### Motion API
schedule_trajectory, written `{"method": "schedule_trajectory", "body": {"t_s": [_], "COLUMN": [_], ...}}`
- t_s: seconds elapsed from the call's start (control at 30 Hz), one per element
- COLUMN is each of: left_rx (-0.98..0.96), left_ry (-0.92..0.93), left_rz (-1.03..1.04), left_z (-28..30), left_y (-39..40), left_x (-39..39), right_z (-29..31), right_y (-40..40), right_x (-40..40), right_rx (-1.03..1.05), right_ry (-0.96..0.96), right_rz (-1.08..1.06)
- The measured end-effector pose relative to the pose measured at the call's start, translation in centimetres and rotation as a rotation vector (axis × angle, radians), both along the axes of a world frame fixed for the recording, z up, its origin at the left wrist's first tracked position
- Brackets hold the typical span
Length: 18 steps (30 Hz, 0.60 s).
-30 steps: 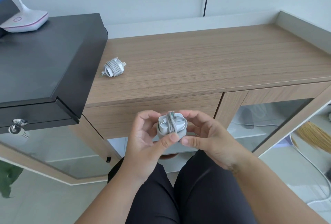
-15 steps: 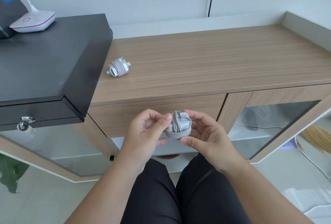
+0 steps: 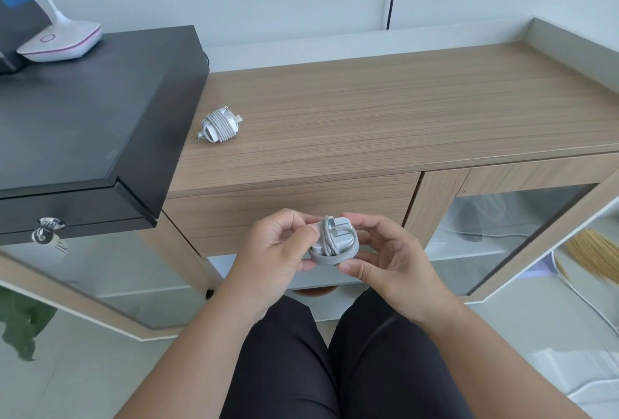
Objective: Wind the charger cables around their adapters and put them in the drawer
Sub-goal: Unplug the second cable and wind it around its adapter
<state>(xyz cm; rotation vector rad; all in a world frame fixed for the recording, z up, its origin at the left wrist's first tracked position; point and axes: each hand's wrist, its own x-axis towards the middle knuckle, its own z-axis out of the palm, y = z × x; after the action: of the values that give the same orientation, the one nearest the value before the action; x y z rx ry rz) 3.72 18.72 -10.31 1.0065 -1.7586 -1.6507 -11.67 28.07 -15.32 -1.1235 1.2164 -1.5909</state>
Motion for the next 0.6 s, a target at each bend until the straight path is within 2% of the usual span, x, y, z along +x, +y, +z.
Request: {"method": "schedule_trajectory", "body": {"t_s": [0.23, 0.43, 0.6], "left_rx": [0.032, 0.026, -0.036], "left_ry": [0.012, 0.074, 0.077], "left_rz": [0.041, 0.072, -0.060], "left_z": [-0.6, -0.8, -1.7], "left_y": [0.3, 0.1, 0.4], "left_x": [0.1, 0.4, 1.4], "right_z": [-0.4, 0.1, 0.2], "right_y": [0.2, -0.2, -0.4], "right_x": [0.0, 0.3, 0.6], "right_rx": [0.052, 0.027, 0.009], "right_ry": [0.011, -0.059, -0.099], "right_rz": [0.036, 0.021, 0.002]}}
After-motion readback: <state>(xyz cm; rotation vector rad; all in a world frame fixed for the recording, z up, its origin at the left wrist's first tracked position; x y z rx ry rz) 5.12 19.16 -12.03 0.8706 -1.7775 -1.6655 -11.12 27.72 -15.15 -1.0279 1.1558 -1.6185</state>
